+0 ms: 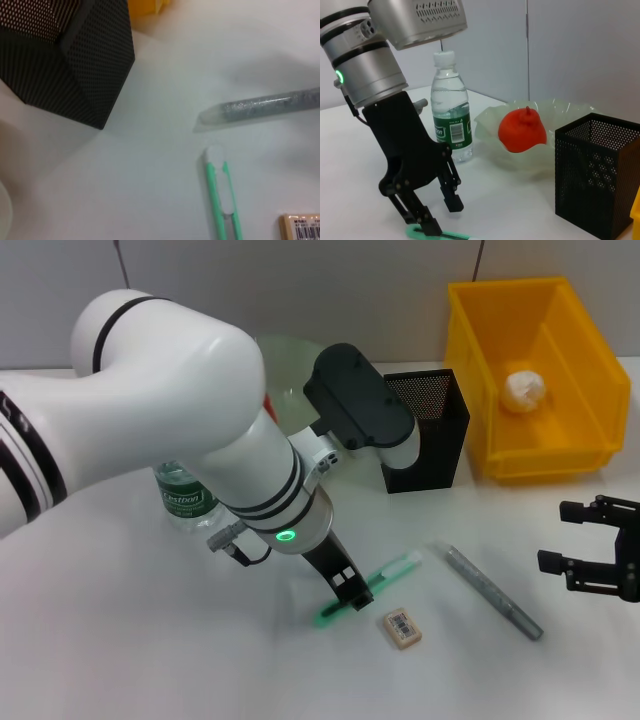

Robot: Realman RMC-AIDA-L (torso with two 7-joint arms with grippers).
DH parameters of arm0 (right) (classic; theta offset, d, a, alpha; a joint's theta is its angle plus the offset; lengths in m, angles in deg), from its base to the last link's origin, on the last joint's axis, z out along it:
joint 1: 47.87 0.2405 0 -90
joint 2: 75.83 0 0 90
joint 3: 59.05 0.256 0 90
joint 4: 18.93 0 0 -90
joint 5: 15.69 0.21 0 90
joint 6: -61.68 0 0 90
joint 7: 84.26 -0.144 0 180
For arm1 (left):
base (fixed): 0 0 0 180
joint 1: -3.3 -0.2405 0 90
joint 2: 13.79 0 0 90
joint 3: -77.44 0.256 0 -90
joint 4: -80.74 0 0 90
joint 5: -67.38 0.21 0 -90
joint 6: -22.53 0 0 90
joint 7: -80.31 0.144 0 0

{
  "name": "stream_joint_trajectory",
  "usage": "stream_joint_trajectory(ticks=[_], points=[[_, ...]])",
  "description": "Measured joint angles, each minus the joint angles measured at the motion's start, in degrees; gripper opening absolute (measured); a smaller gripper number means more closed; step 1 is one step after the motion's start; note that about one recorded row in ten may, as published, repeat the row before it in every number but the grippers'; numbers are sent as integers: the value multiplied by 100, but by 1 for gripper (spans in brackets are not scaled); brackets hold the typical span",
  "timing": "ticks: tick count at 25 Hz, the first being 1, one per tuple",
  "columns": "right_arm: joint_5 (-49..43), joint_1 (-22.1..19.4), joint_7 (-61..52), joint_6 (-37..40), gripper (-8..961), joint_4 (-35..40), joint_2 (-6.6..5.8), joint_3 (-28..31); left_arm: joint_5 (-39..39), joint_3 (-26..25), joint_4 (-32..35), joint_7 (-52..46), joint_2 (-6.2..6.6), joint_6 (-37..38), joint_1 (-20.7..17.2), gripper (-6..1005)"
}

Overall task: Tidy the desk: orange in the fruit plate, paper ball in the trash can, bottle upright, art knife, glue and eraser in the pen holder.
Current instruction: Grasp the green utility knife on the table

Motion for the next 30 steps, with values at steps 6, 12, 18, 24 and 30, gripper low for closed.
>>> stream_joint_trajectory(ticks=[6,12,18,24,30], points=[[10,53,-3,18,714,0,0,4,-216,195,-263,2,0,-31,182,471],[10,85,-9,2,713,0,0,-6,-312,214,-321,42,0,-57,230,470],[10,147,-35,16,713,0,-8,-17,-391,212,-406,92,0,-78,310,469],[-19,220,-43,4,712,-4,-6,-27,-402,231,-449,95,0,-85,329,467],[-24,258,-44,4,712,-5,6,-27,-406,236,-483,95,0,-64,329,466]])
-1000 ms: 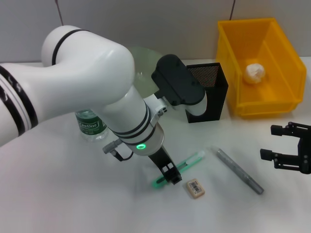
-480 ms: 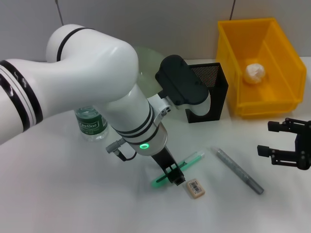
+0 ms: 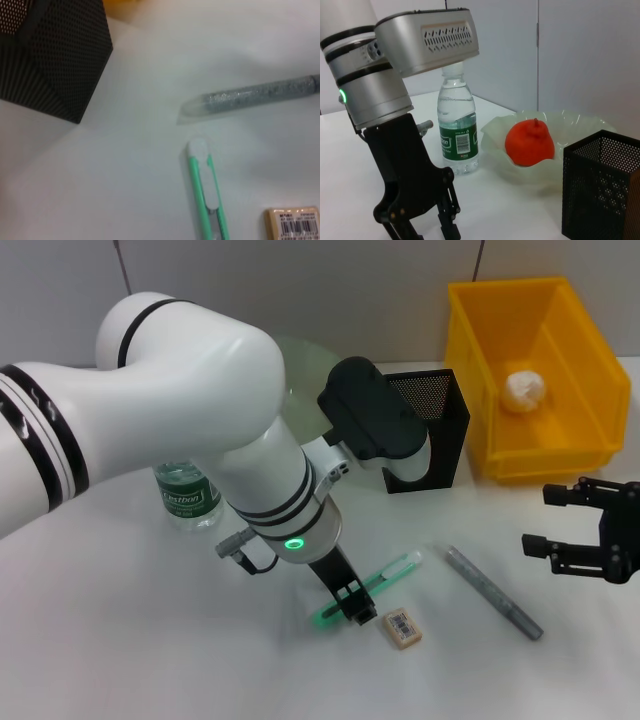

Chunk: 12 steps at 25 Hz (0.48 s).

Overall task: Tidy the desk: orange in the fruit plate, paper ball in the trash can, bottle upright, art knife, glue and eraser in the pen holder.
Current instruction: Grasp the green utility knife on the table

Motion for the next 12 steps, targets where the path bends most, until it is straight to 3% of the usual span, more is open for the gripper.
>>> stream_joint_trajectory(ticks=[12], points=[[-3,56,1,-31,710,-50,9,-7,1,20,-80,0,0,70,7,407]])
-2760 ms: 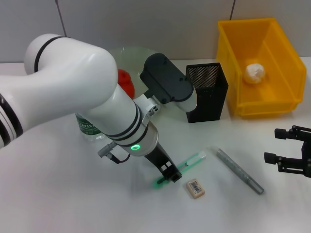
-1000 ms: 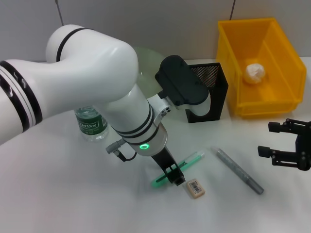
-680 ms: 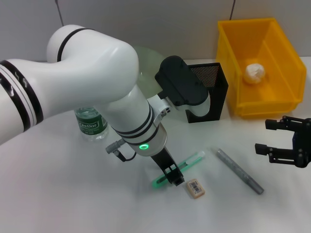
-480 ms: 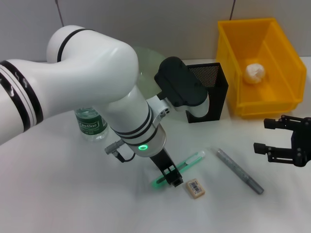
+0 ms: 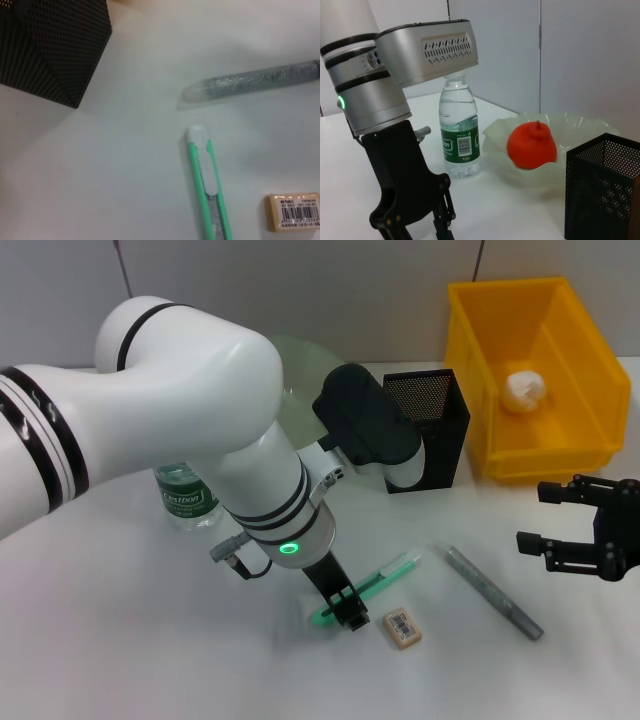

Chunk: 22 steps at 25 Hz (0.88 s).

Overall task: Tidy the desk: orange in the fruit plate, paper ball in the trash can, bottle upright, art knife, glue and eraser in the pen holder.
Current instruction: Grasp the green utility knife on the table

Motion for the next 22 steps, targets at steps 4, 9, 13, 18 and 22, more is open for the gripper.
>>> stream_joint_trajectory(ticks=[4,9,13,18,22], points=[[0,0,8,-3,710,-1,4,0,0,4,1,0,0,14,0,374],[0,10,15,-6,709,-7,12,0,0,7,-24,0,0,17,0,347],[0,10,18,-7,709,-7,20,0,0,7,-24,0,0,17,0,344],[0,9,33,-6,708,-7,22,0,0,8,-24,0,0,17,-4,331],[0,8,46,-10,708,-7,33,-1,0,17,-24,6,0,12,-7,295]])
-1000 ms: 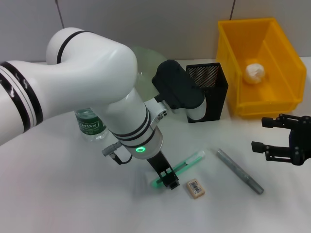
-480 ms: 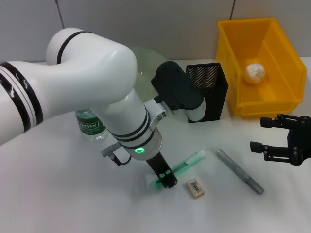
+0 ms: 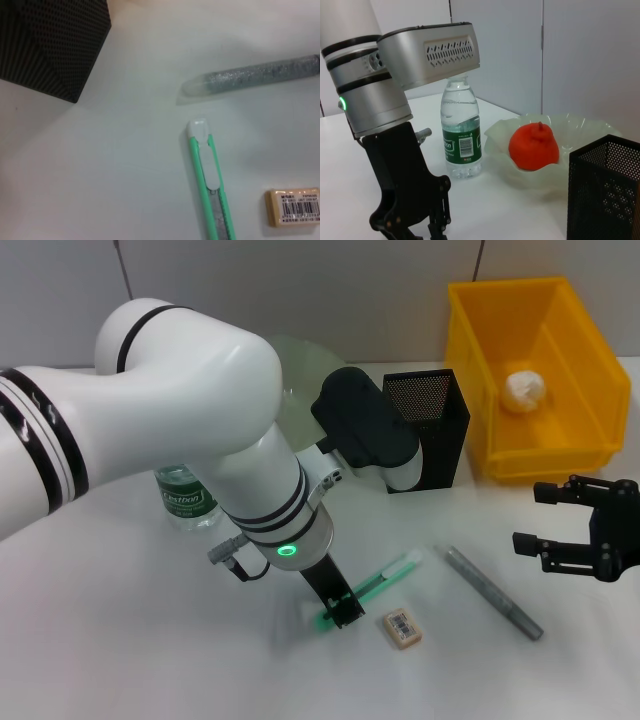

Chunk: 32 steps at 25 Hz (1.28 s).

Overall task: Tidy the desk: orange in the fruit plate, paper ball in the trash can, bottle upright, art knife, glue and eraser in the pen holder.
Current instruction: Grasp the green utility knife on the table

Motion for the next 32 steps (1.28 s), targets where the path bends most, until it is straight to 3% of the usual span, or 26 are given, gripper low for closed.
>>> stream_joint_trajectory(ticks=[6,32], points=[[0,0,3,0,707,0,11,0,2,0,0,3,0,-6,-2,241],[0,72,-3,3,705,0,33,1,78,67,-17,60,0,27,-10,234]])
